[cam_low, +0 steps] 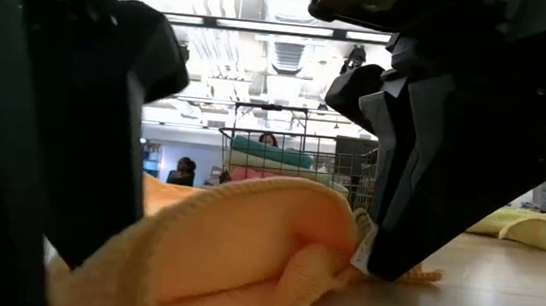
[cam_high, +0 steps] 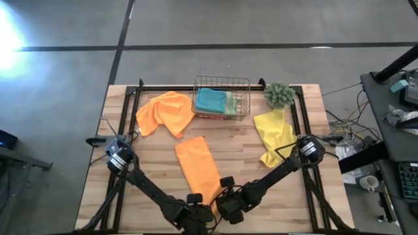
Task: Fold microfiber towels
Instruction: Fold the bottom orange microfiber cloth
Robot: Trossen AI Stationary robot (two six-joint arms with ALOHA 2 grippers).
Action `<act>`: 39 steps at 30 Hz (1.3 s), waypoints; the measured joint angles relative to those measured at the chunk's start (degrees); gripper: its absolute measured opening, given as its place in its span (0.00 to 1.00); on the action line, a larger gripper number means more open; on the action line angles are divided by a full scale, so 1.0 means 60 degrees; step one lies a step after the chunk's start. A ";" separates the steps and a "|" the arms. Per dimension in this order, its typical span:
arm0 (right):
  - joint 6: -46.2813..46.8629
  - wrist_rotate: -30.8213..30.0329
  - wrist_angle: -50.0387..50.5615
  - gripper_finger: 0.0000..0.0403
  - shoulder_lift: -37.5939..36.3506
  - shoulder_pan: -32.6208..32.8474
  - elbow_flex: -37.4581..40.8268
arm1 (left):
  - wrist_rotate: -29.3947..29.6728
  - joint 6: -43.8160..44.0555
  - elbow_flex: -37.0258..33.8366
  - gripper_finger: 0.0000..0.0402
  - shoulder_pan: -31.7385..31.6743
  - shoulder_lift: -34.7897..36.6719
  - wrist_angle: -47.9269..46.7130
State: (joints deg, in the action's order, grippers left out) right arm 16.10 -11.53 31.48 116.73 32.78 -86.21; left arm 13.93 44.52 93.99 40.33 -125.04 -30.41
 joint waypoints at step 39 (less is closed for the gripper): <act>0.1101 0.1063 0.2255 0.02 -0.0313 0.0177 -0.1351 | -0.0545 -0.0316 0.0106 0.00 -0.0329 0.0451 0.0400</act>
State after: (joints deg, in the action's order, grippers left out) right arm 22.70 -5.15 45.01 114.85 33.84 -94.32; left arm 10.66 42.63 94.63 38.35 -122.33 -28.01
